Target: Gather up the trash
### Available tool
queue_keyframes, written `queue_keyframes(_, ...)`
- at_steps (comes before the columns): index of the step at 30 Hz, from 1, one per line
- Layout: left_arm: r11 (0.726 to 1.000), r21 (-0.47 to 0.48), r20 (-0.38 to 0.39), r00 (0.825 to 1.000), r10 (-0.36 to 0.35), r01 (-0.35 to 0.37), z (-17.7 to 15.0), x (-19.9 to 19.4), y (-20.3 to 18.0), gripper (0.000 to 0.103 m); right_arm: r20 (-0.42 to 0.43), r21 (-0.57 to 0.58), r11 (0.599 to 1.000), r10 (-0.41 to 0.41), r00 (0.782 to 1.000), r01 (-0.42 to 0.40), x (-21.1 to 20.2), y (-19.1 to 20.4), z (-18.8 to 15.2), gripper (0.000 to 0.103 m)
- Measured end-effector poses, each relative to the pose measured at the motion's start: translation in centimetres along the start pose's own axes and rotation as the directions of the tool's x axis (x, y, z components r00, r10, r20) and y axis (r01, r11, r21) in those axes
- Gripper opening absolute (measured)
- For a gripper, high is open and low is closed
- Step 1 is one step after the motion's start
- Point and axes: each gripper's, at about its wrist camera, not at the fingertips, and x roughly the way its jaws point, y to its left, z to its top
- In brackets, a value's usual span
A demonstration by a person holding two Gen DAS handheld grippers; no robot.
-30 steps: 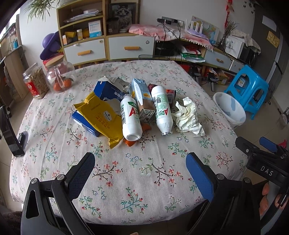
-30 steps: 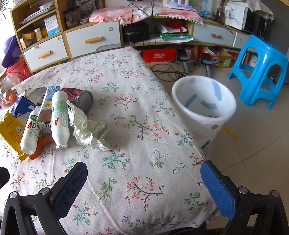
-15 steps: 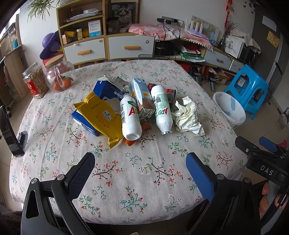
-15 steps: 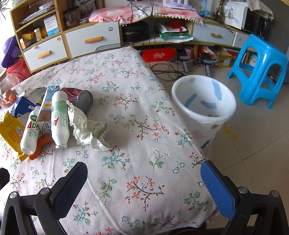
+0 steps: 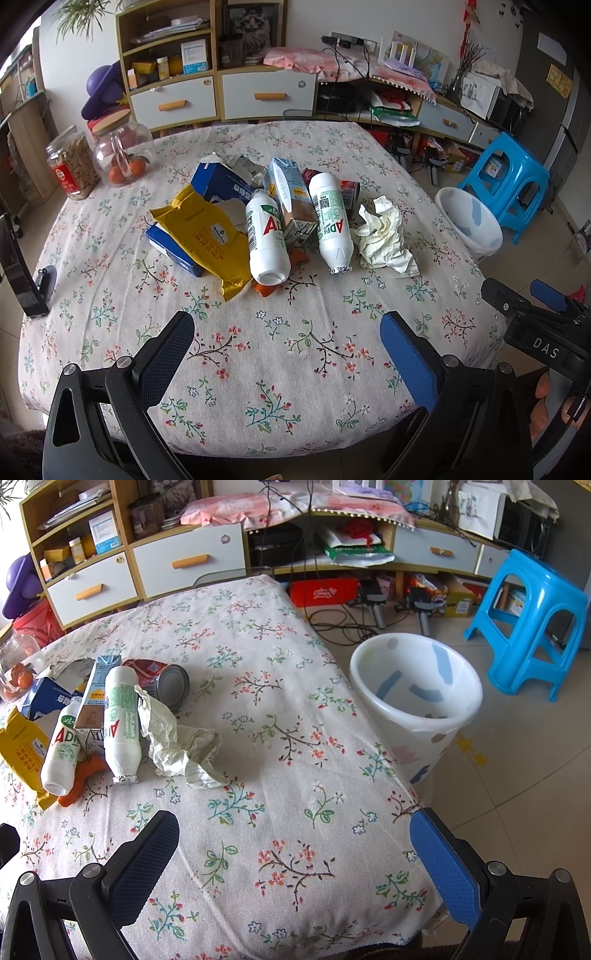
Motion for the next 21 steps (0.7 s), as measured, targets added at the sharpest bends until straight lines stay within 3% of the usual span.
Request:
queue_keyframes(16,1.0,-0.007,-0.013,1.0,-0.008,0.008,0.2,-0.1,0.2,0.102,-0.005,0.009,1.0,-0.002,1.0,0.002,0.3,-0.1,-0.2,0.103)
queue_keyframes(21,1.0,-0.005,-0.046,0.999,-0.016,0.016,0.9,0.3,1.3,0.102,-0.054,0.021,0.999,0.036,0.998,-0.035,0.8,0.1,0.2,0.103)
